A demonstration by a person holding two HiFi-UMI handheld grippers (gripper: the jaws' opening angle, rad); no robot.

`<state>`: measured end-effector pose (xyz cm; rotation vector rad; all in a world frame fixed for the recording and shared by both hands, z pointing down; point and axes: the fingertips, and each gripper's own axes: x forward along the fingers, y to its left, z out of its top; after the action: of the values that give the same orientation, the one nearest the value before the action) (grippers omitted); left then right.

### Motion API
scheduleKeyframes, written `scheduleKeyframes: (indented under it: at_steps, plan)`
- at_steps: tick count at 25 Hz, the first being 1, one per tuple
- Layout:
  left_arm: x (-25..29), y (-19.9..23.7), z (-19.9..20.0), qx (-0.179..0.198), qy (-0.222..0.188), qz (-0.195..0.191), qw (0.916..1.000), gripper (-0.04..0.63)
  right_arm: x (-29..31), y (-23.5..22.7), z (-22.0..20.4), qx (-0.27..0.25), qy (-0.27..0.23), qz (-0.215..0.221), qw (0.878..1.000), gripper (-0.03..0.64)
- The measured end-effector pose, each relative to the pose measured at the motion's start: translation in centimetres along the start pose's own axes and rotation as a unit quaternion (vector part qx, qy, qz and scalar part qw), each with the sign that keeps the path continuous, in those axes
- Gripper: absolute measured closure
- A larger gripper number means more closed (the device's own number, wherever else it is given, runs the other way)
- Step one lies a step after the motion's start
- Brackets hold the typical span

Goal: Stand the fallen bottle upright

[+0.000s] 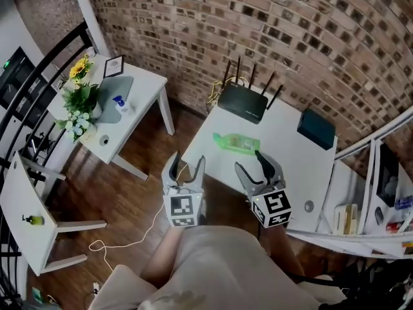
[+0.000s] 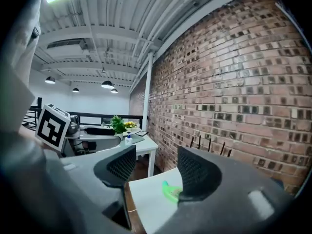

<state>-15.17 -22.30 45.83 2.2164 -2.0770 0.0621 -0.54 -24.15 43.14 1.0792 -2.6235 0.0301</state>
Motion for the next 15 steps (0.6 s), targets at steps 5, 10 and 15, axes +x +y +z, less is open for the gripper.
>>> scheduleKeyframes:
  at_steps: [5, 10, 15]
  plan:
    - [5.9, 2.3, -0.2, 0.013, 0.004, -0.029, 0.9995, 0.321, 6.7, -2.0, -1.2, -0.003, 0.043, 0.013, 0.999, 0.362]
    - [9.9, 2.5, -2.9, 0.008, 0.039, -0.051, 0.9979, 0.321, 11.9, -4.1, -6.3, 0.006, 0.132, 0.042, 0.99, 0.362]
    - [13.9, 3.0, -7.5, -0.011, 0.094, -0.037, 0.9948, 0.321, 17.7, -4.6, -11.3, -0.016, 0.22, 0.106, 0.97, 0.362]
